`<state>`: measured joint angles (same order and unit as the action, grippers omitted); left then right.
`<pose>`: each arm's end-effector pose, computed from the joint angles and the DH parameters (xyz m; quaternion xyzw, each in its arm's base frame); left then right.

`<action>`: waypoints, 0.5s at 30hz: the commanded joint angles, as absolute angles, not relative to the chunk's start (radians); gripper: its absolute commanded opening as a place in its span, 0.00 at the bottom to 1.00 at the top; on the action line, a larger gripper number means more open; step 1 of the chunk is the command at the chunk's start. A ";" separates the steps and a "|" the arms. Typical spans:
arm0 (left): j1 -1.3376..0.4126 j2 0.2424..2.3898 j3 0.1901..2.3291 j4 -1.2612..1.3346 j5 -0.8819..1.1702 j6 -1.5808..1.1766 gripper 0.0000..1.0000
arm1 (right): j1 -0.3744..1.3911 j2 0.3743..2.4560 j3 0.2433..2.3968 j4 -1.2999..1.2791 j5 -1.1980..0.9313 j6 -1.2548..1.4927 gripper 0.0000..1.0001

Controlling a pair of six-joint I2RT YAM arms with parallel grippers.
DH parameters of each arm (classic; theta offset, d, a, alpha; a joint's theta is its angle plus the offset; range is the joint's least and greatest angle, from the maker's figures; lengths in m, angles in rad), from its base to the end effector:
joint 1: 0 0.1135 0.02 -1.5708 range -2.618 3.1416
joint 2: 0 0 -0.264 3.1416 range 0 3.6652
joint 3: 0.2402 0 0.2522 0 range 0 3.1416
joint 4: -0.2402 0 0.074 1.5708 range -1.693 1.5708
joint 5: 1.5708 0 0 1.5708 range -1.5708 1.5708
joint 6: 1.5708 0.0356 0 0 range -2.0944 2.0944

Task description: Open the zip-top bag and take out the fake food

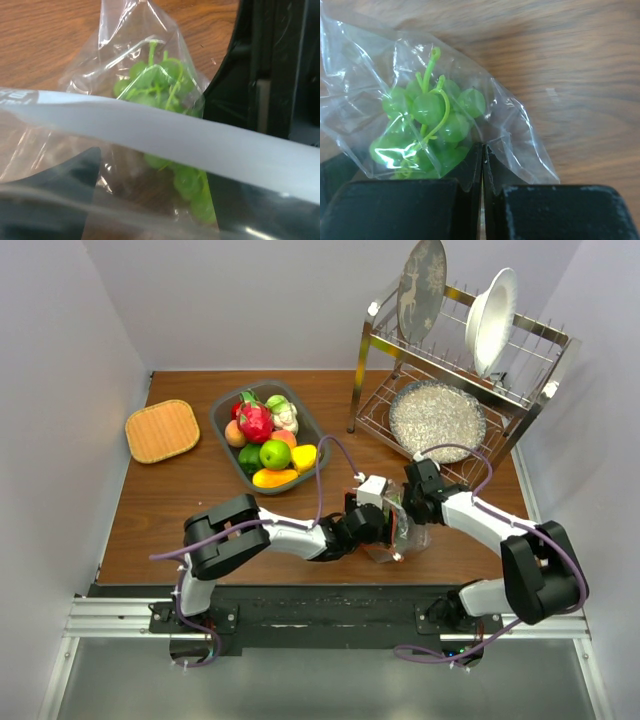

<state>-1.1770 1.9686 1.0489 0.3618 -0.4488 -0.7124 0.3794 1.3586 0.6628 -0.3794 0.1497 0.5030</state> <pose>0.1710 -0.3713 0.1422 0.0912 0.8545 -0.2692 0.4348 0.2275 0.0850 0.1645 0.0780 0.9638 0.0389 0.2521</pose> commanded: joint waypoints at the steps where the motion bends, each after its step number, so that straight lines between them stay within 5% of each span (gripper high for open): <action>1: -1.157 1.957 1.084 0.358 -0.462 -0.690 0.88 | 0.396 1.373 0.637 -0.308 -0.061 0.477 0.00; 9: -1.163 2.016 1.181 0.167 -0.557 -0.693 0.74 | 0.394 1.351 0.635 -0.265 -0.238 0.466 0.02; 15: -1.175 2.007 1.158 0.114 -0.580 -0.695 0.56 | 0.388 1.370 0.661 -0.262 -0.169 0.517 0.00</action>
<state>-1.1675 1.9987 1.1572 0.1589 -0.5362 -0.7105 0.3809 1.3685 0.6334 -0.3008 -0.1242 0.4816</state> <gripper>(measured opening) 0.607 0.010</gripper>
